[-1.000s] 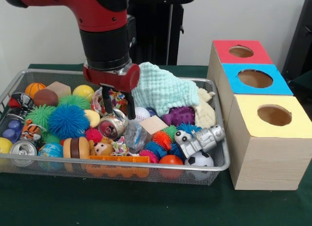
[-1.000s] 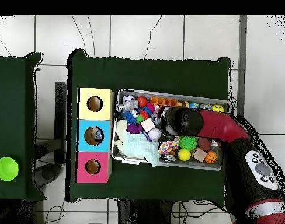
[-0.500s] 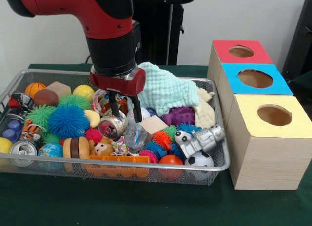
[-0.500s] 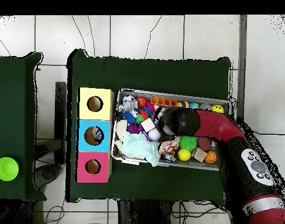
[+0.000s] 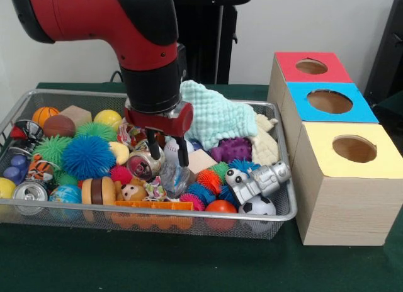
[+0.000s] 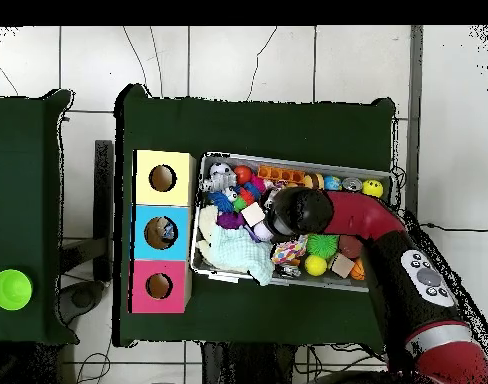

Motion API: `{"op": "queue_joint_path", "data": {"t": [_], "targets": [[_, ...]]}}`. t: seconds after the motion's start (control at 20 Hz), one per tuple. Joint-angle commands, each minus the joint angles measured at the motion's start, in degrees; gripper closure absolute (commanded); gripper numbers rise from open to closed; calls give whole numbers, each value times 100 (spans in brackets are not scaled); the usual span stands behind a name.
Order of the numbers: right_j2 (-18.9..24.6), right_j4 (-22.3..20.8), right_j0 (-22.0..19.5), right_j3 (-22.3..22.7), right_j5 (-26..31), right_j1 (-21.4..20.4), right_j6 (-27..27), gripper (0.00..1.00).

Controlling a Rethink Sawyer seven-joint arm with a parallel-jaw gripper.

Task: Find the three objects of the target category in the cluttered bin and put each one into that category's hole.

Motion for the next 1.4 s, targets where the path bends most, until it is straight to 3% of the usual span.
{"op": "queue_joint_path", "data": {"t": [0.05, 0.55, 1.15, 1.2, 1.4], "targets": [[301, -497, 52, -344, 127, 442, -1176, 0], [375, -760, -42, -447, -223, 714, -1037, 0], [453, -791, -129, -384, -518, 732, -929, 0], [454, -798, -131, -376, -542, 730, -934, 100], [439, -859, -112, -357, -655, 710, -919, 100]]}}
